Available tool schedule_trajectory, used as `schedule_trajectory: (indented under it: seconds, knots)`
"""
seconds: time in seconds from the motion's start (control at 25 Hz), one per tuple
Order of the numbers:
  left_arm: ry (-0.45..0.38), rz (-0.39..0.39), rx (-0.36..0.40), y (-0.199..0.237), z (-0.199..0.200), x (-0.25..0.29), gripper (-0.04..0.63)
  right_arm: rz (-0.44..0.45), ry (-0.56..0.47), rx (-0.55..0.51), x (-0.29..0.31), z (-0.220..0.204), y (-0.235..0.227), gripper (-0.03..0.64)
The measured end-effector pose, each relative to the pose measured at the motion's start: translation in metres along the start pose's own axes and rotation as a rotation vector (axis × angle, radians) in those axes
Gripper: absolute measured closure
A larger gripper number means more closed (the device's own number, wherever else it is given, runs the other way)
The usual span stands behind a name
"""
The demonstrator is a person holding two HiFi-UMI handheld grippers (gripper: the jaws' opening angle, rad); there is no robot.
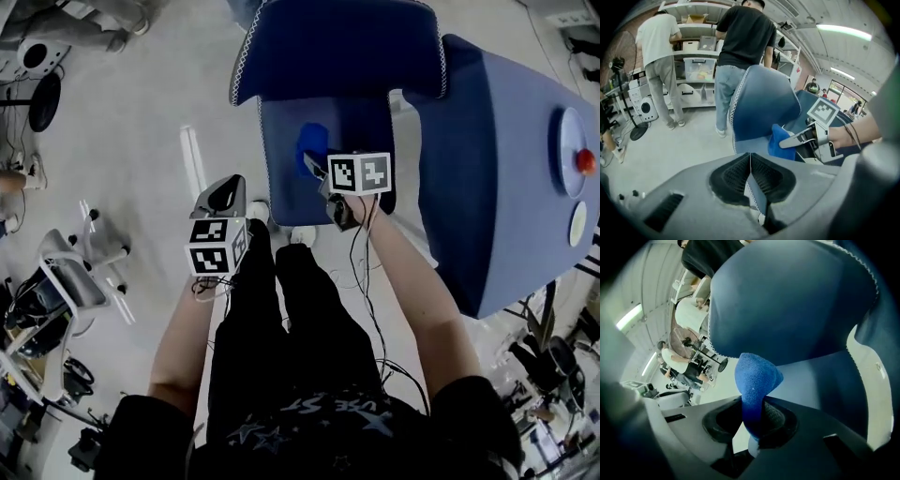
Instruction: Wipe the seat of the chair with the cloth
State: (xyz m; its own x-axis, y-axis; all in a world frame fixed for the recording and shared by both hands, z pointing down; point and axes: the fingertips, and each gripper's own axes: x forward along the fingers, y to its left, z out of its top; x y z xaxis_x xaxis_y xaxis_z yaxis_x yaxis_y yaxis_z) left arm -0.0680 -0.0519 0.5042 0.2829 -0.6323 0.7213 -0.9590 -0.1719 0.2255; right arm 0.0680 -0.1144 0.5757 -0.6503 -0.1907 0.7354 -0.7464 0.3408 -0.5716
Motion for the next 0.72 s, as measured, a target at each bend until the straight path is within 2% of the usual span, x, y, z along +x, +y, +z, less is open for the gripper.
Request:
schedule_trajectory:
  seconds: [0.16, 0.24, 0.4, 0.56, 0.72]
  knots:
    - [0.025, -0.013, -0.03, 0.024, -0.015, 0.032, 0.574, 0.083, 0.035, -0.088, 0.039, 0.014, 0.019, 0.545]
    - [0.046, -0.028, -0.033, 0.034, -0.025, 0.046, 0.574, 0.097, 0.049, -0.14, 0.061, 0.017, 0.024, 0.545]
    - [0.085, -0.049, -0.004, 0.057, -0.039, 0.067, 0.574, 0.095, 0.089, -0.222, 0.104, 0.019, 0.027, 0.545]
    - [0.097, -0.072, 0.02, 0.078, -0.043, 0.073, 0.574, 0.092, 0.116, -0.222, 0.136, 0.02, 0.03, 0.545]
    - [0.118, -0.099, 0.025, 0.083, -0.047, 0.076, 0.574, 0.033, 0.125, -0.222, 0.146, 0.021, 0.016, 0.545]
